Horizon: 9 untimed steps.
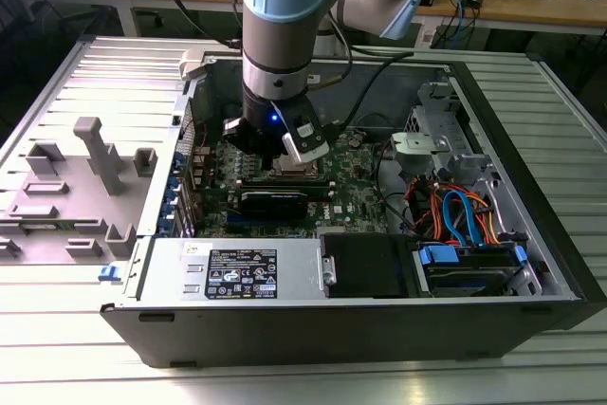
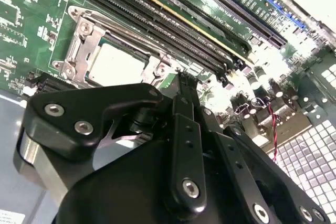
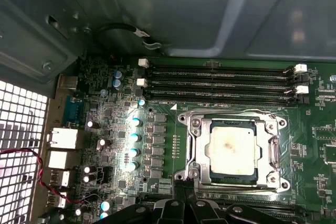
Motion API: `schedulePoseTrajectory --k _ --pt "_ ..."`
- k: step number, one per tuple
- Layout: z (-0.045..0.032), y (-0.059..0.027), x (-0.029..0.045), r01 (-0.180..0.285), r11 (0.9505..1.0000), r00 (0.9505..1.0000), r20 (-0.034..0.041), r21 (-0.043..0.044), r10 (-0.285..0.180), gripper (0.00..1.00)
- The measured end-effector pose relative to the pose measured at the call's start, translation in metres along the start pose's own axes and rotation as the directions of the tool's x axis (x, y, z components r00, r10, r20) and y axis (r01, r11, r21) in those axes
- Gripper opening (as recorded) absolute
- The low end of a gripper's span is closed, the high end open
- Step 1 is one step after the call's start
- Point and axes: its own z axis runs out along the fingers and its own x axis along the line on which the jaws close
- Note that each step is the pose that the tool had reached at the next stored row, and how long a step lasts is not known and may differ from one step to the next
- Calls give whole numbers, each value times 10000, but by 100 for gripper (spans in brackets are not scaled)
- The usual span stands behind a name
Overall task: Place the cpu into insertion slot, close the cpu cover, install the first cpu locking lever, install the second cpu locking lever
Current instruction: 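Install the second cpu locking lever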
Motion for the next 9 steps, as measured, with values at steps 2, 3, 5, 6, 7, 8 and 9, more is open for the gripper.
schedulePoseTrajectory --k 2,3,5,6,7,8,9 --pt "0 0 0 0 10000 10000 0 2 0 11" --pt "-1 0 0 0 10000 10000 -1 5 0 11" --pt "-1 0 0 0 10000 10000 -1 5 0 11" --pt "-1 0 0 0 10000 10000 -1 11 0 11" --pt "-1 0 0 -1 10000 10000 -1 15 1 11" --pt "-1 0 0 -1 10000 10000 -1 17 1 11" --pt "-1 0 0 -1 10000 10000 -1 17 1 11"
